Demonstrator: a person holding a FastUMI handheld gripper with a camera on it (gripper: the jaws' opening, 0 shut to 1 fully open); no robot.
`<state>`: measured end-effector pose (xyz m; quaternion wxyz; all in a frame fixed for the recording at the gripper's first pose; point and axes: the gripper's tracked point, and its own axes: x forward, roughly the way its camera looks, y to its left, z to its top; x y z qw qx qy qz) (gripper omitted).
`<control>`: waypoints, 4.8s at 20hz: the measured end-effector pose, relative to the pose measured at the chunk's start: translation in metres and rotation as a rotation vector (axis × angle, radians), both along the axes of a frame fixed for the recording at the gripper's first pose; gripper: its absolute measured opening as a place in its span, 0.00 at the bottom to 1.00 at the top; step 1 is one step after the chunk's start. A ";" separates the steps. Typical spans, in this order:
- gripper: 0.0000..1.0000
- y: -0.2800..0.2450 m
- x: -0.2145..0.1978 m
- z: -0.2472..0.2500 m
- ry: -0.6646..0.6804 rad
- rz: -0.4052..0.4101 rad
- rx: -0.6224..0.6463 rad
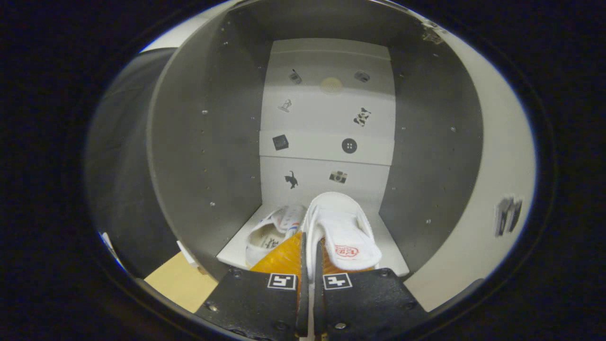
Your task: Open the shoe cabinet door, grab the shoes and put them into the shoe cabinet, then close the shoe cabinet door.
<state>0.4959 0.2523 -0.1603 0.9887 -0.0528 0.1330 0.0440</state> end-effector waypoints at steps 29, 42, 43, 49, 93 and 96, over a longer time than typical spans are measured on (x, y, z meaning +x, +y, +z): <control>0.32 -0.010 0.116 -0.077 0.290 -0.112 0.043; 0.80 -0.010 0.011 -0.025 0.103 -0.145 0.045; 0.80 -0.009 -0.002 -0.020 0.092 -0.141 0.039; 0.80 0.000 -0.111 0.016 0.003 -0.112 0.015; 0.99 -0.289 -0.357 0.060 -0.156 -0.040 0.166; 0.99 -0.281 -0.351 0.064 -0.177 -0.010 0.159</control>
